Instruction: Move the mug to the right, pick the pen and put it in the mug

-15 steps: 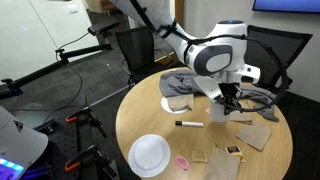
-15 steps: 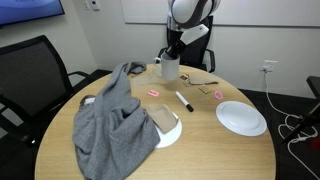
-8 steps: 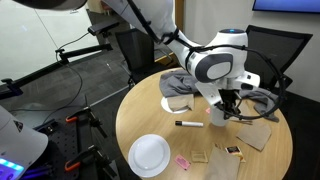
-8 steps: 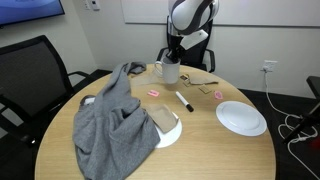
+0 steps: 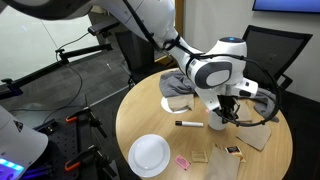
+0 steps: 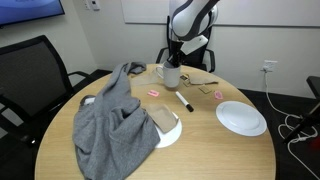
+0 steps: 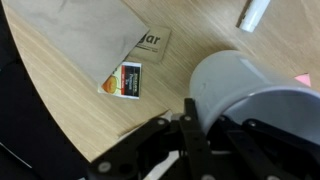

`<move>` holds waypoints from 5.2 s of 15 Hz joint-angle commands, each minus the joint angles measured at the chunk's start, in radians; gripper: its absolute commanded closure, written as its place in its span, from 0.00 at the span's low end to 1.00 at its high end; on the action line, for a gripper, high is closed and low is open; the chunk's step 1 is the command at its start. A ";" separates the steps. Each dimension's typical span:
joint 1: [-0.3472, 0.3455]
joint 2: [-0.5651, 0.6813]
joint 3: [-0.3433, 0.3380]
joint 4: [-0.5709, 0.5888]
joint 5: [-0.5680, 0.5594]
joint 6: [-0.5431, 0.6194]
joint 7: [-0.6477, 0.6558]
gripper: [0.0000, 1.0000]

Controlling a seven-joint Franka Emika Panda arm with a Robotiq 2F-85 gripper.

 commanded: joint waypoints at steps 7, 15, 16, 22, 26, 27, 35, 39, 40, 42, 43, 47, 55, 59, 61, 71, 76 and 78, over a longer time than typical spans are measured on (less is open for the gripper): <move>-0.015 0.042 0.015 0.064 0.022 -0.022 0.006 0.97; -0.017 0.051 0.014 0.069 0.020 -0.022 0.004 0.57; -0.018 0.046 0.015 0.066 0.021 -0.018 0.002 0.50; -0.021 -0.021 0.025 -0.003 0.019 -0.012 -0.018 0.05; -0.032 -0.102 0.043 -0.093 0.023 0.013 -0.048 0.00; -0.034 -0.129 0.048 -0.122 0.024 0.017 -0.054 0.00; -0.030 -0.403 0.045 -0.428 0.020 0.009 -0.076 0.00; -0.023 -0.552 0.042 -0.614 0.040 0.031 -0.048 0.00; -0.022 -0.584 0.044 -0.656 0.051 0.036 -0.043 0.00; -0.022 -0.635 0.051 -0.727 0.086 0.051 -0.036 0.00; -0.019 -0.655 0.053 -0.759 0.105 0.064 -0.031 0.00; -0.022 -0.693 0.086 -0.856 0.200 0.131 -0.046 0.00; 0.049 -0.611 0.115 -0.891 0.232 0.291 0.033 0.00; 0.086 -0.530 0.090 -0.825 0.219 0.283 0.110 0.00; 0.097 -0.492 0.076 -0.787 0.214 0.267 0.138 0.00; 0.102 -0.296 0.047 -0.601 0.220 0.270 0.188 0.00; 0.108 -0.209 0.027 -0.517 0.216 0.265 0.200 0.00; 0.114 -0.175 0.015 -0.487 0.212 0.268 0.205 0.00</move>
